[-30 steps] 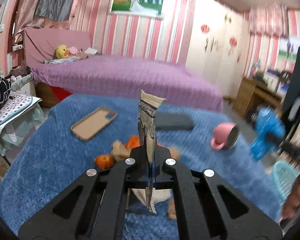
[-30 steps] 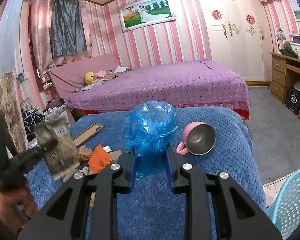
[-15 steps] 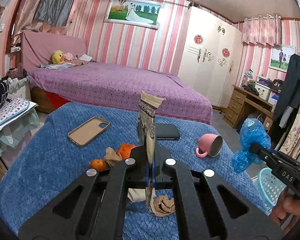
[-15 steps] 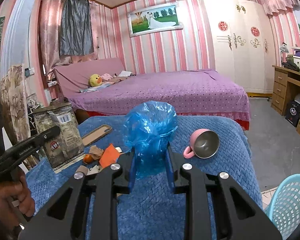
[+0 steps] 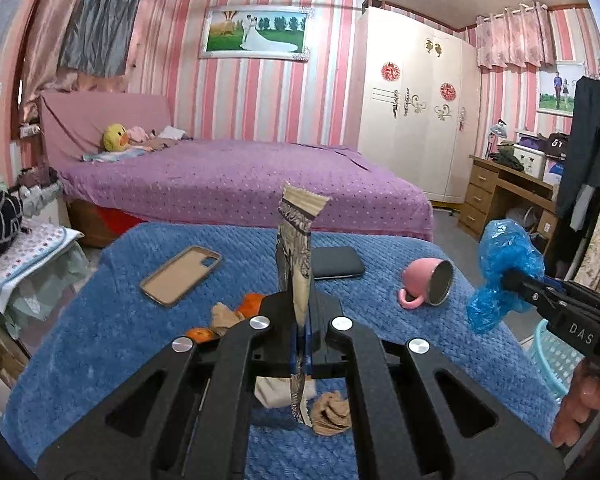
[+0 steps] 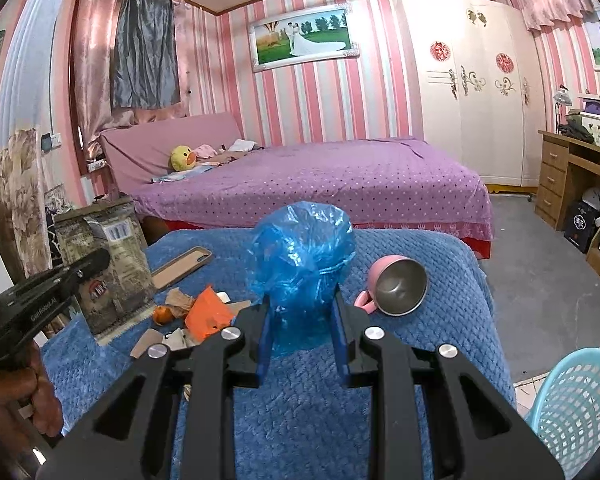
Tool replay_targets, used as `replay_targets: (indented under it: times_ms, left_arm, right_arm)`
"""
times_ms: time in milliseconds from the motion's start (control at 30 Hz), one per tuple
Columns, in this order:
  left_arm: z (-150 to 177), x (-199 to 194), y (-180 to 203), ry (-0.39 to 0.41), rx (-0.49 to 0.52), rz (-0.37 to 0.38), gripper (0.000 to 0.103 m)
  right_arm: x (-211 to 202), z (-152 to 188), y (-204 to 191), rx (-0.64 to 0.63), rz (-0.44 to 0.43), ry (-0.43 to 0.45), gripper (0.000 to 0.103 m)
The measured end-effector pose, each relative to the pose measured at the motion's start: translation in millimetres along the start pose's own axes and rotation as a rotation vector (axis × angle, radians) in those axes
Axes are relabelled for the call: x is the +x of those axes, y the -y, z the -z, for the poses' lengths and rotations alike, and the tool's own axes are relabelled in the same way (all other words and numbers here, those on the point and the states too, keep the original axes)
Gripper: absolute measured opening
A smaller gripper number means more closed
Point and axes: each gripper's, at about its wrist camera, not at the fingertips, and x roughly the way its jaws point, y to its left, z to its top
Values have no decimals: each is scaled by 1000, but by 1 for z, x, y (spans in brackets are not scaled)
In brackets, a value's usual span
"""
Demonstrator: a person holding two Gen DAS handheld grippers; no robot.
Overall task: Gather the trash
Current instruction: 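Lift the blue bag with the right tool while the left tool lifts the snack wrapper, then carry both items over the light blue basket and open both tools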
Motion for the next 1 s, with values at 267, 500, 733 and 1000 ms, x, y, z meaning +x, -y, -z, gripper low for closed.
replay_targets:
  times_ms: [267, 500, 733, 1000]
  left_arm:
    - [1, 2, -1, -5, -29, 11, 0]
    - [0, 0, 1, -4, -26, 20, 0]
    - [0, -1, 4, -5, -25, 25, 0]
    - [0, -1, 6, -4, -18, 24, 0]
  right_arm:
    - [-9, -3, 10, 11, 21, 17, 25]
    - [-16, -4, 12, 9, 36, 23, 25]
    - [-17, -3, 12, 8, 37, 25, 25]
    - [-20, -3, 14, 8, 48, 26, 25]
